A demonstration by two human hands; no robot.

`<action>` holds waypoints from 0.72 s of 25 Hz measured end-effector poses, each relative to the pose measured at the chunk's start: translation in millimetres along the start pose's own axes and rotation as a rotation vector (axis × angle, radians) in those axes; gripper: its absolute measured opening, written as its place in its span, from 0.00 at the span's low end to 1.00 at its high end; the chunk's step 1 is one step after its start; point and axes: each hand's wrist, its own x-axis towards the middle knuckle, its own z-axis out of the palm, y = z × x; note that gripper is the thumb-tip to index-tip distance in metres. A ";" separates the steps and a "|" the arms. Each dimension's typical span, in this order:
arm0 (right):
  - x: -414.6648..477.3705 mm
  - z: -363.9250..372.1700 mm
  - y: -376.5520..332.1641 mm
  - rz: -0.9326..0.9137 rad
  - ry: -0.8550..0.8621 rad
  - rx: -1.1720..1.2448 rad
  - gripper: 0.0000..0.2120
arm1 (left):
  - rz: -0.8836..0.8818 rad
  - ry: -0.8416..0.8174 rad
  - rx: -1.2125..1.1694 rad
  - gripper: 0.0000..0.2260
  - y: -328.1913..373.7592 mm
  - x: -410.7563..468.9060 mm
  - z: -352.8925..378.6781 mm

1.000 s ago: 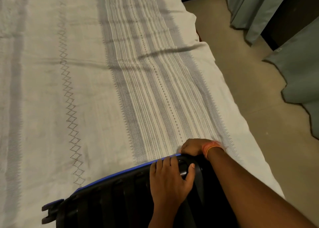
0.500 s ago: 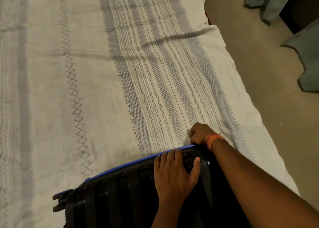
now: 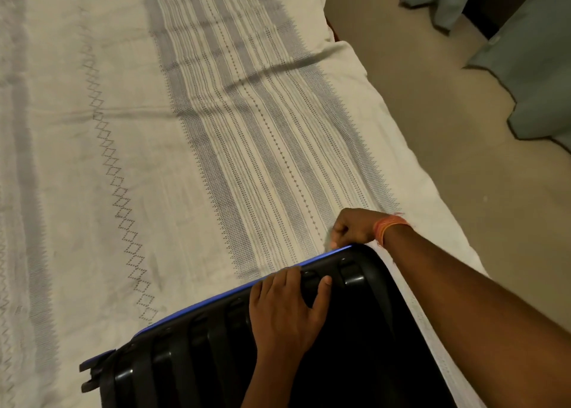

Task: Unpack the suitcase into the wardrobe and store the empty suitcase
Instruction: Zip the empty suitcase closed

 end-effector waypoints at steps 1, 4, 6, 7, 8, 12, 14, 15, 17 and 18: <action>-3.8 -3.5 2.1 -0.041 -0.003 -0.076 0.07 | -0.033 -0.042 0.026 0.24 1.7 4.5 -3.4; -0.9 -0.9 4.0 -0.142 0.024 -0.273 0.06 | -0.076 -0.341 0.132 0.30 19.4 41.3 -4.6; 5.8 8.3 3.9 -0.200 0.091 -0.399 0.06 | -0.119 -0.659 0.003 0.30 34.0 68.9 -0.7; 5.9 11.4 5.6 -0.232 0.100 -0.478 0.06 | -0.145 -0.786 -0.033 0.30 40.3 78.9 1.5; 4.1 10.8 10.1 -0.274 0.108 -0.560 0.06 | -0.147 -0.852 -0.032 0.29 44.2 85.4 5.3; -27.3 -8.5 54.7 -0.323 0.189 -0.775 0.11 | -0.057 -0.804 0.055 0.23 37.3 81.3 13.2; -47.6 -1.4 83.5 -0.315 0.254 -0.746 0.12 | -0.113 -0.767 -0.056 0.25 35.6 81.4 12.8; -56.7 9.8 92.9 -0.294 0.287 -0.704 0.12 | -0.098 -0.711 -0.126 0.27 36.6 81.9 11.4; -73.0 35.4 100.1 -0.262 0.361 -0.563 0.12 | 0.074 -0.495 -0.176 0.28 39.9 72.9 8.4; -77.5 44.7 102.7 -0.240 0.395 -0.505 0.12 | 0.223 -0.372 -0.156 0.28 43.7 62.6 6.8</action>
